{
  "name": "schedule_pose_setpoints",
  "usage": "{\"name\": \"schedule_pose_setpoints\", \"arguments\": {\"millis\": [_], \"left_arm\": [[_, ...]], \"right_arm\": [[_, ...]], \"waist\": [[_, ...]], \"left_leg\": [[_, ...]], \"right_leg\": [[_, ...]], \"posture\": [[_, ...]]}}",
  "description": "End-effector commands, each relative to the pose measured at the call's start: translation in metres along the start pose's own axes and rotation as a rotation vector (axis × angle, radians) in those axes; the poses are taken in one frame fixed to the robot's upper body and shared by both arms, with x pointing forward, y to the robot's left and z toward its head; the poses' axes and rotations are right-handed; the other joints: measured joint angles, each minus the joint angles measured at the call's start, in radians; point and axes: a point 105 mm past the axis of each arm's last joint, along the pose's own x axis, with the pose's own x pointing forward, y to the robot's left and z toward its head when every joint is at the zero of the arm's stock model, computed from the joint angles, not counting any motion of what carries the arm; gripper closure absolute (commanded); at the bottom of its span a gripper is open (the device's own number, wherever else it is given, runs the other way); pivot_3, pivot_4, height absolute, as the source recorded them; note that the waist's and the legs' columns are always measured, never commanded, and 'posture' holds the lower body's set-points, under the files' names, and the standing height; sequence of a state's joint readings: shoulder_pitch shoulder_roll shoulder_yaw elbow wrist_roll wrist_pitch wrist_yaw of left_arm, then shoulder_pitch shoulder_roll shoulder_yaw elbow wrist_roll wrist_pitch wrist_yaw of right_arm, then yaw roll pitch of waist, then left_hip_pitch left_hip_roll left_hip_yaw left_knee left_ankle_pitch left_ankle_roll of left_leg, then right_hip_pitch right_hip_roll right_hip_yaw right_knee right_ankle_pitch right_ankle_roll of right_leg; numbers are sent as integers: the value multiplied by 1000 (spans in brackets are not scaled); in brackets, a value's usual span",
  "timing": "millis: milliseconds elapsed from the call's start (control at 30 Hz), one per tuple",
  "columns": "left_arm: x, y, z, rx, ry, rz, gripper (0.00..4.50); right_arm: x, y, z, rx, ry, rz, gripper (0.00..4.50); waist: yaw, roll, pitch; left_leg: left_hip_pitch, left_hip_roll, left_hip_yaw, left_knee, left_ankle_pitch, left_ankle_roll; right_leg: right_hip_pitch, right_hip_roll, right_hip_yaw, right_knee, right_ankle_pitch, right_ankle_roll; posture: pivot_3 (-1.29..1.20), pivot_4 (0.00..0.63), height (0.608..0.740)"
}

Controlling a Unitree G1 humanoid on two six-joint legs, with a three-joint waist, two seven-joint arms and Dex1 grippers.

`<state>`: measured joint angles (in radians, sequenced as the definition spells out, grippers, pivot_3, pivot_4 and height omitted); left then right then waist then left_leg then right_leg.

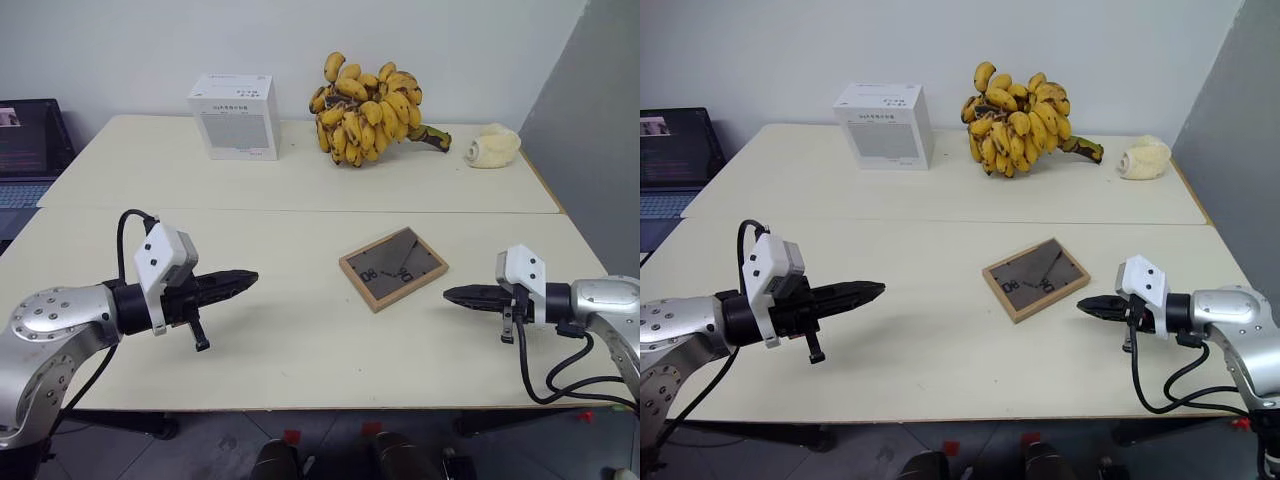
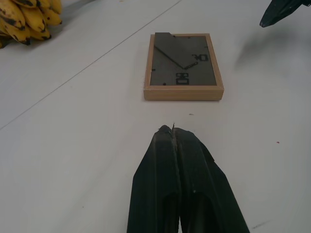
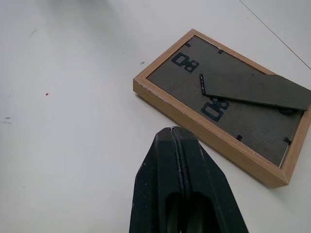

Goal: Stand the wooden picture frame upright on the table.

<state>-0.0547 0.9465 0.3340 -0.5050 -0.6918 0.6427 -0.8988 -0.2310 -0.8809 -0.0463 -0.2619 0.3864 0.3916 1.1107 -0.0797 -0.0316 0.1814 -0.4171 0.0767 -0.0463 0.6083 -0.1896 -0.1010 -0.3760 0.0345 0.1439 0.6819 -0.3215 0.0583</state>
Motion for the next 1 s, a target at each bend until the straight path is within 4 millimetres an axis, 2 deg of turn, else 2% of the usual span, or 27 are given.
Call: {"name": "schedule_pose_setpoints", "arguments": {"millis": [33,567,800,1000], "left_arm": [[-2,3,6,42,-6,22,4459],[1,13,14,58,-38,44,4459],[8,17,8,67,-18,25,4459],[19,28,-2,74,23,11,4459]], "right_arm": [[1,0,14,-32,-36,-1,4500],[3,-4,10,-18,-42,-62,4500],[5,-2,5,-10,-46,-104,4500],[5,1,-1,-1,-39,-143,4500]], "waist": [[0,0,0],[0,0,0],[0,0,0],[3,0,0]], "left_leg": [[0,0,0,0,0,0],[0,0,0,0,0,0],[0,0,0,0,0,0],[0,0,0,0,0,0]], "right_leg": [[0,0,0,0,0,0],[0,0,0,0,0,0],[0,0,0,1,0,0],[0,0,-1,1,0,0]], "posture": [[0,150,740],[0,150,740],[0,150,740],[0,150,740]]}}
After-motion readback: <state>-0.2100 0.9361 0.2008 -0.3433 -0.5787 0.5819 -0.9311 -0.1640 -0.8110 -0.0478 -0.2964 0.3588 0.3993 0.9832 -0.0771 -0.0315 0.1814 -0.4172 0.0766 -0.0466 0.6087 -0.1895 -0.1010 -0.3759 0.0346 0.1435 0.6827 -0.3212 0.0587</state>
